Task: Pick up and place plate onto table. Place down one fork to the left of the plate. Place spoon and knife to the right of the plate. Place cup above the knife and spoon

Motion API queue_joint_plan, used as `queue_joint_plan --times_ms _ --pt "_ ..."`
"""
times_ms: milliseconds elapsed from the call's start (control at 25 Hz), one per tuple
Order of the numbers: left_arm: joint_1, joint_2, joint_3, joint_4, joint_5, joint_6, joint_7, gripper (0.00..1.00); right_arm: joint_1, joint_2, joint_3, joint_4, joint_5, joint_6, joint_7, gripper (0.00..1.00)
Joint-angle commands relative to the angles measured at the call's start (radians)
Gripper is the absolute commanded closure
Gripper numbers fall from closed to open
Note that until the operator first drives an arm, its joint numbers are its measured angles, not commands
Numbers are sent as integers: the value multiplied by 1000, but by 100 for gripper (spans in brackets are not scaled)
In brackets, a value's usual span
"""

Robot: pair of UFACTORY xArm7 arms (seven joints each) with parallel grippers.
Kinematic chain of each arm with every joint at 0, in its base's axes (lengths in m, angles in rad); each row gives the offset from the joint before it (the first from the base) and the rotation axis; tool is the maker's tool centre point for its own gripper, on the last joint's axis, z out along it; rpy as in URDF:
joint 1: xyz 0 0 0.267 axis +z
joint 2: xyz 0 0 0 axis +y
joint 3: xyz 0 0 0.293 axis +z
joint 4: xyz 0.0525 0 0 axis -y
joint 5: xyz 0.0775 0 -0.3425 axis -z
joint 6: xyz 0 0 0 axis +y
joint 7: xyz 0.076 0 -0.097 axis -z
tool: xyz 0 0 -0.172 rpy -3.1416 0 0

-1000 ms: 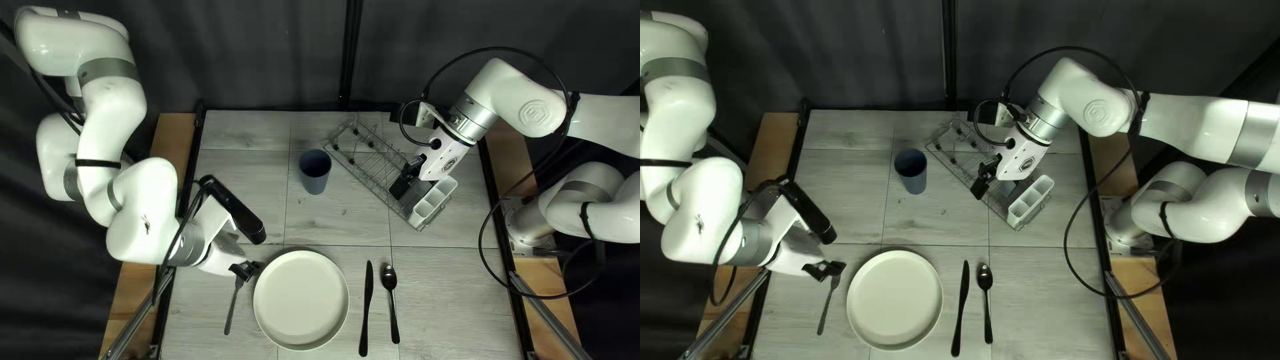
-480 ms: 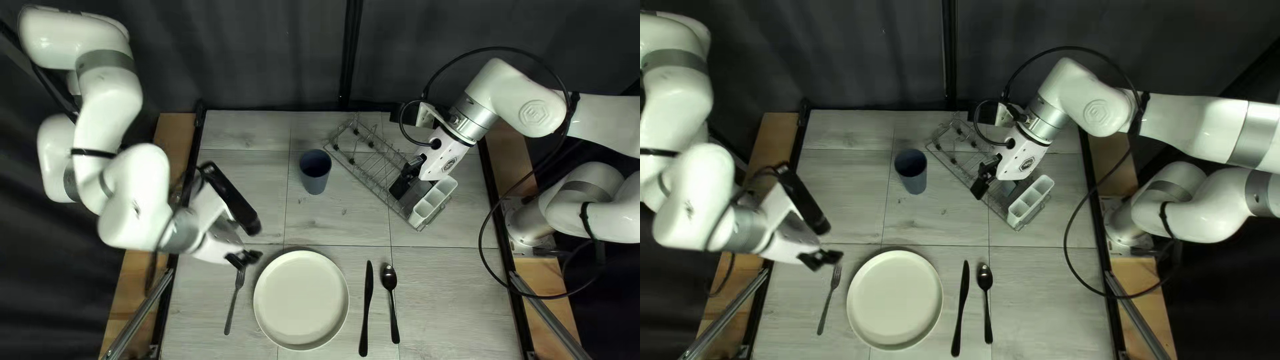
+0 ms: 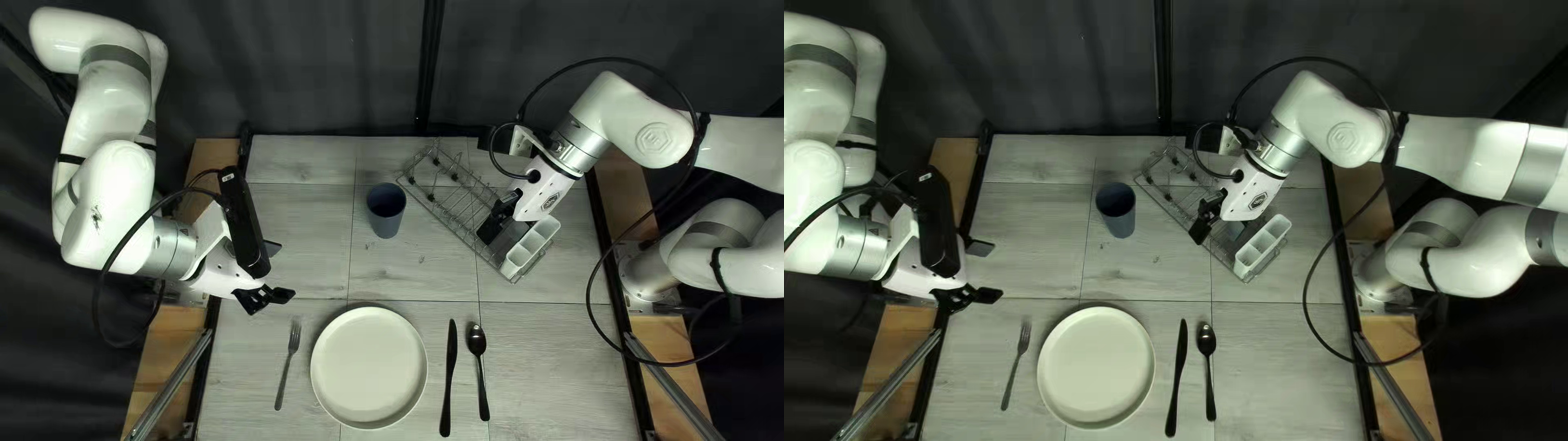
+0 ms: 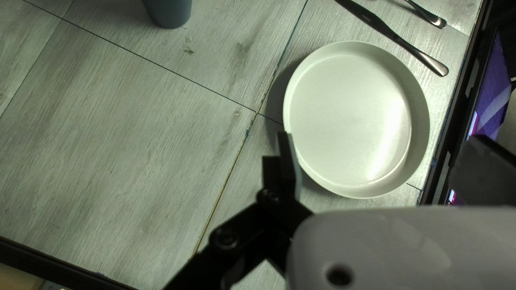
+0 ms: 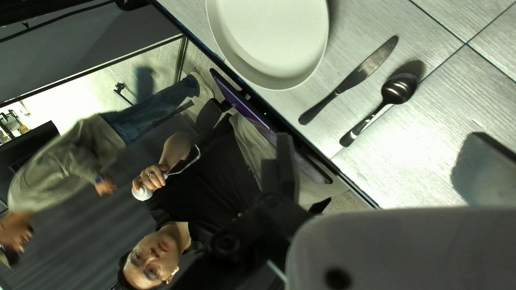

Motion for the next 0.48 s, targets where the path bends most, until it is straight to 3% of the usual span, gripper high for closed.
queue_joint_plan --times_ms 40,240,480 --pt "-12 97 -30 -6 26 14 157 0 0 0 0 0 0 0 0 0" --pt "-20 257 -84 -11 12 70 401 0 0 0 0 0 0 0 0 0" --pt "-20 257 -84 -11 12 70 401 0 0 0 0 0 0 0 0 0"
